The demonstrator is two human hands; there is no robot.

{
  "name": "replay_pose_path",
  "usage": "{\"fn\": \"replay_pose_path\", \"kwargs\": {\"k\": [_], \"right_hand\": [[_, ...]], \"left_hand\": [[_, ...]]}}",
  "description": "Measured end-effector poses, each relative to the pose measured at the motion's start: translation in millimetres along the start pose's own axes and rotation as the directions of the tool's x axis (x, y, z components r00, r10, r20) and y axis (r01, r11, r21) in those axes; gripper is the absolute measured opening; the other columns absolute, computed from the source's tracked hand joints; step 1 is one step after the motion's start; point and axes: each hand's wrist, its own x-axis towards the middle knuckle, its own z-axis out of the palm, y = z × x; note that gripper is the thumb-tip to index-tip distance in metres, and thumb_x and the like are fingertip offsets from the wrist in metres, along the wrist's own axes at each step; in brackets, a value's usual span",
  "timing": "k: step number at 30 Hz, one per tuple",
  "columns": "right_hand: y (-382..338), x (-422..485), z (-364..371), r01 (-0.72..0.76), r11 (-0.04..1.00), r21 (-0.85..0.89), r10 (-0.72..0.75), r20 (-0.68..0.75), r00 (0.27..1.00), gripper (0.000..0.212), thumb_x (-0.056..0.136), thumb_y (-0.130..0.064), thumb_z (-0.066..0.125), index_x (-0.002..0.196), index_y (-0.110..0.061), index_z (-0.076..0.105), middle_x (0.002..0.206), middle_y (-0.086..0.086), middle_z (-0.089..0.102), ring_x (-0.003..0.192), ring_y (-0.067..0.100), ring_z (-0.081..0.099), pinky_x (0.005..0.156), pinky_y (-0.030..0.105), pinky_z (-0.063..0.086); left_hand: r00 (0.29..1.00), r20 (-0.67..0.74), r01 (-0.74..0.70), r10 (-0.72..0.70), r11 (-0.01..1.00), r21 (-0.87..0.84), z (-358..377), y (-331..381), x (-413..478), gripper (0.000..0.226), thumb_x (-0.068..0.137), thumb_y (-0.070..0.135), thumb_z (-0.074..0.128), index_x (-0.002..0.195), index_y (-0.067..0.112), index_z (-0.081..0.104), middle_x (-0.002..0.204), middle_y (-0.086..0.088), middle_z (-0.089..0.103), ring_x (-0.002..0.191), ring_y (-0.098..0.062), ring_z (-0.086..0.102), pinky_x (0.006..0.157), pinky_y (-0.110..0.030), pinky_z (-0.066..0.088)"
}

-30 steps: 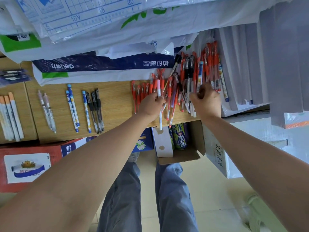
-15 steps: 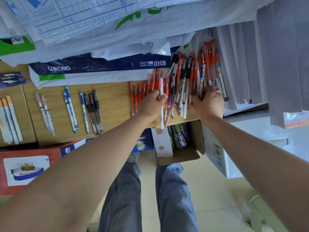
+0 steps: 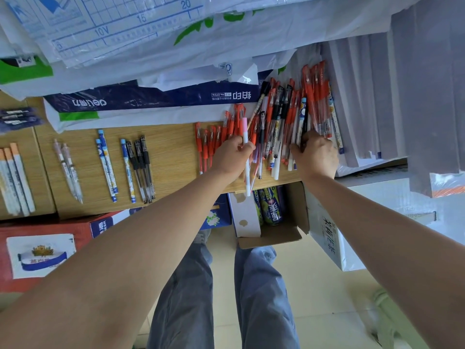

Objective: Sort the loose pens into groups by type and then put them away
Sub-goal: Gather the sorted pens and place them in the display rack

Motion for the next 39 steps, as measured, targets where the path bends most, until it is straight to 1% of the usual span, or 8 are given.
{"fn": "replay_pose_path", "kwargs": {"k": [5, 12, 18, 24, 29, 34, 37, 39], "right_hand": [[1, -3, -1, -0.038, 0.995, 0.095, 0.041, -0.022, 0.999, 0.026, 0.085, -0.025, 0.068, 0.101, -0.007, 0.058, 0.090, 0.012, 0.068, 0.083, 0.030, 0.064, 0.062, 0.030, 0.042], [1, -7, -2, -0.016, 1.000, 0.002, 0.016, 0.045, 0.999, 0.029, 0.084, -0.036, 0.070, 0.092, -0.008, 0.066, 0.085, 0.009, 0.066, 0.072, 0.022, 0.052, 0.060, 0.029, 0.042], [-4, -12, 5, -0.035, 0.999, -0.004, 0.035, 0.037, 0.999, 0.022, 0.083, -0.032, 0.067, 0.089, -0.011, 0.068, 0.082, 0.011, 0.068, 0.078, 0.032, 0.064, 0.063, 0.036, 0.053], [-8, -5, 0, -0.125, 0.982, 0.143, 0.102, 0.156, 0.982, 0.023, 0.081, -0.032, 0.069, 0.073, -0.012, 0.058, 0.071, 0.005, 0.059, 0.069, 0.024, 0.055, 0.057, 0.026, 0.039], [-4, -10, -17, -0.114, 0.944, 0.309, 0.034, 0.253, 0.967, 0.029, 0.085, -0.027, 0.061, 0.064, -0.020, 0.044, 0.060, -0.001, 0.052, 0.063, 0.022, 0.059, 0.048, 0.021, 0.035], [-5, -18, -36, -0.061, 0.933, 0.355, -0.126, 0.479, 0.868, 0.006, 0.089, -0.018, 0.055, 0.084, -0.016, 0.057, 0.063, 0.001, 0.058, 0.056, 0.014, 0.055, 0.051, 0.024, 0.045], [-7, -20, -40, -0.001, 0.932, 0.362, -0.195, 0.507, 0.840, 0.005, 0.090, -0.019, 0.054, 0.090, -0.015, 0.056, 0.064, -0.001, 0.054, 0.053, 0.010, 0.049, 0.047, 0.021, 0.037], [-8, -23, -41, 0.037, 0.932, 0.360, -0.231, 0.513, 0.826, 0.004, 0.089, -0.020, 0.055, 0.087, -0.017, 0.052, 0.067, -0.002, 0.052, 0.056, 0.012, 0.047, 0.050, 0.024, 0.035]], "left_hand": [[1.000, 0.003, 0.010, -0.010, 1.000, -0.028, -2, -2, 0, 0.030, 0.099, 0.030, 0.046, 0.108, 0.006, 0.061, 0.097, -0.013, 0.068, 0.091, -0.036, 0.067, 0.080, -0.051, 0.054], [1.000, -0.004, -0.001, 0.001, 1.000, 0.001, 0, 0, -1, 0.030, 0.099, 0.030, 0.046, 0.108, 0.006, 0.061, 0.084, -0.007, 0.067, 0.078, -0.032, 0.064, 0.073, -0.043, 0.052], [1.000, 0.001, -0.005, 0.005, 1.000, 0.018, 0, -3, -2, 0.032, 0.098, 0.035, 0.046, 0.102, 0.008, 0.062, 0.092, -0.017, 0.067, 0.088, -0.035, 0.065, 0.082, -0.051, 0.053], [1.000, 0.004, -0.006, 0.006, 1.000, 0.003, -1, -1, -4, 0.032, 0.099, 0.032, 0.046, 0.104, 0.005, 0.062, 0.092, -0.017, 0.066, 0.083, -0.029, 0.065, 0.080, -0.048, 0.052], [1.000, 0.001, 0.018, -0.018, 0.999, -0.031, -1, 1, -6, 0.030, 0.098, 0.031, 0.047, 0.104, 0.007, 0.063, 0.095, -0.016, 0.067, 0.089, -0.033, 0.066, 0.080, -0.051, 0.055], [0.999, 0.045, 0.014, -0.009, 0.993, -0.113, 8, 22, -12, 0.029, 0.098, 0.025, 0.051, 0.109, 0.002, 0.064, 0.090, -0.009, 0.060, 0.067, -0.018, 0.060, 0.053, -0.025, 0.053], [0.998, 0.056, 0.020, -0.007, 0.974, -0.225, 16, 35, -16, 0.023, 0.097, 0.021, 0.053, 0.103, 0.001, 0.064, 0.085, -0.012, 0.064, 0.065, -0.024, 0.063, 0.061, -0.034, 0.056], [0.999, 0.054, 0.017, -0.003, 0.967, -0.254, 20, 39, -17, 0.018, 0.097, 0.020, 0.055, 0.100, 0.005, 0.064, 0.082, -0.011, 0.065, 0.061, -0.019, 0.063, 0.056, -0.027, 0.055]]}}
